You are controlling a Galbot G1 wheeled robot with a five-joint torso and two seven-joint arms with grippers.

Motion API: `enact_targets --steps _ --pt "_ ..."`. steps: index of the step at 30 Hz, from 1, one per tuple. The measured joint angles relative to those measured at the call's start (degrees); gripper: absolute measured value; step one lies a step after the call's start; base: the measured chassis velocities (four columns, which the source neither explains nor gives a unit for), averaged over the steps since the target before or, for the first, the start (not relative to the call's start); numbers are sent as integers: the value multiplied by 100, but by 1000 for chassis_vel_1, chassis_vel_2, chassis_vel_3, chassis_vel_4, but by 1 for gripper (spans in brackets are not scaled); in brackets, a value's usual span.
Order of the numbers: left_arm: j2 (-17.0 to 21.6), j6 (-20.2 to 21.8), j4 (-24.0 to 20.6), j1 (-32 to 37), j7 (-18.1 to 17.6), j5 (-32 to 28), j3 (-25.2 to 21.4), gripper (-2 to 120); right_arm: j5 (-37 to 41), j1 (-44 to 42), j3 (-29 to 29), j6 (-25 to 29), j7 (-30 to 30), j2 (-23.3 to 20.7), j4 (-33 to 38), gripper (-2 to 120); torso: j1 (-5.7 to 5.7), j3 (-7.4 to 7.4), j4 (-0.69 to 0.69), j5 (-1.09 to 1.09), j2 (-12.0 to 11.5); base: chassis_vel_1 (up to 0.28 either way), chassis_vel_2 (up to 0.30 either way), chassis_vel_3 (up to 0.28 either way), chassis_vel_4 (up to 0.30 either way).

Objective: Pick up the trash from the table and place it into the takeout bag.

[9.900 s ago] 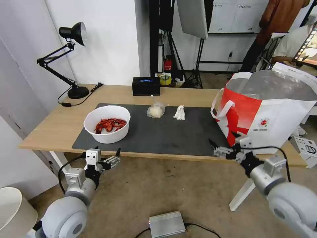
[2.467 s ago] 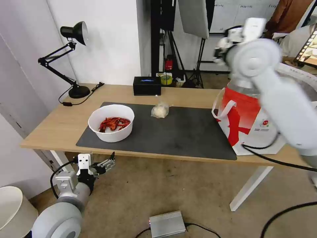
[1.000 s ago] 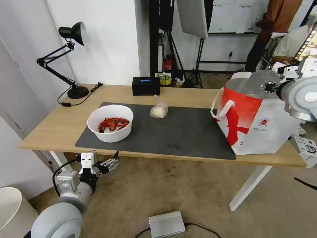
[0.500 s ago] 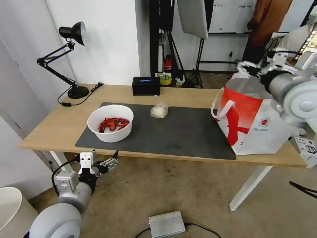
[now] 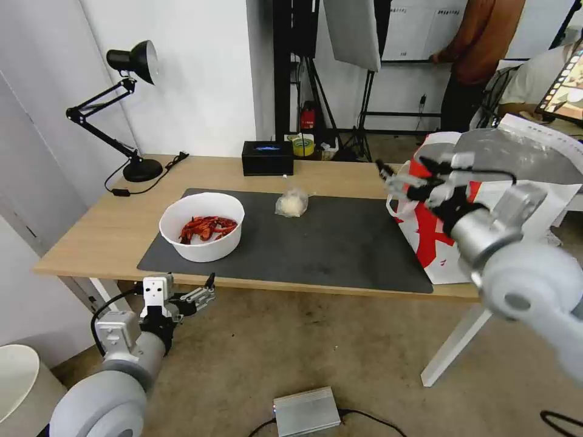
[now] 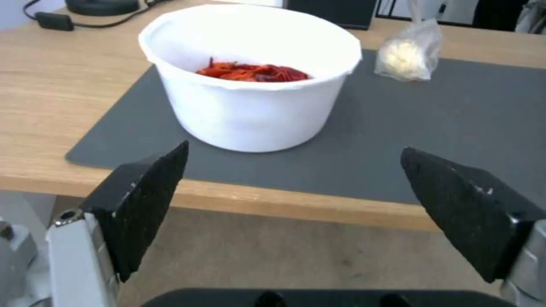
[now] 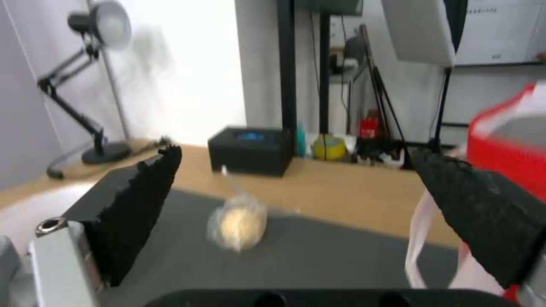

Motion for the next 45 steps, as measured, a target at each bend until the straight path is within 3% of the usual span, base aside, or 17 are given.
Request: enact_targets --steps 4,5,11,14,21,45 --pt "-21 0 3 27 0 1 -39 100 -380 -585 46 47 -13 25 38 100 0 0 -1 1 0 0 0 0 0" --pt "-20 -1 20 38 0 9 -73 100 -992 -1418 182 430 -286 151 -24 100 0 0 -1 2 0 0 0 0 0" --pt "18 -3 32 32 2 10 -93 100 -1824 -2386 375 881 -419 379 -42 100 0 0 -1 2 0 0 0 0 0" --pt "37 -5 46 39 3 4 -129 100 -2504 -3089 509 1466 -479 521 -79 100 0 -1 -1 2 0 0 0 0 0" --pt "43 -11 55 61 4 -3 -167 100 -2841 -3978 648 1551 -184 613 14 100 -1 -1 -2 1 0 0 0 0 0" --pt "-90 25 46 375 7 68 -284 100 -2742 -4269 577 1575 -117 542 -81 100 0 0 -1 2 0 0 0 0 0"
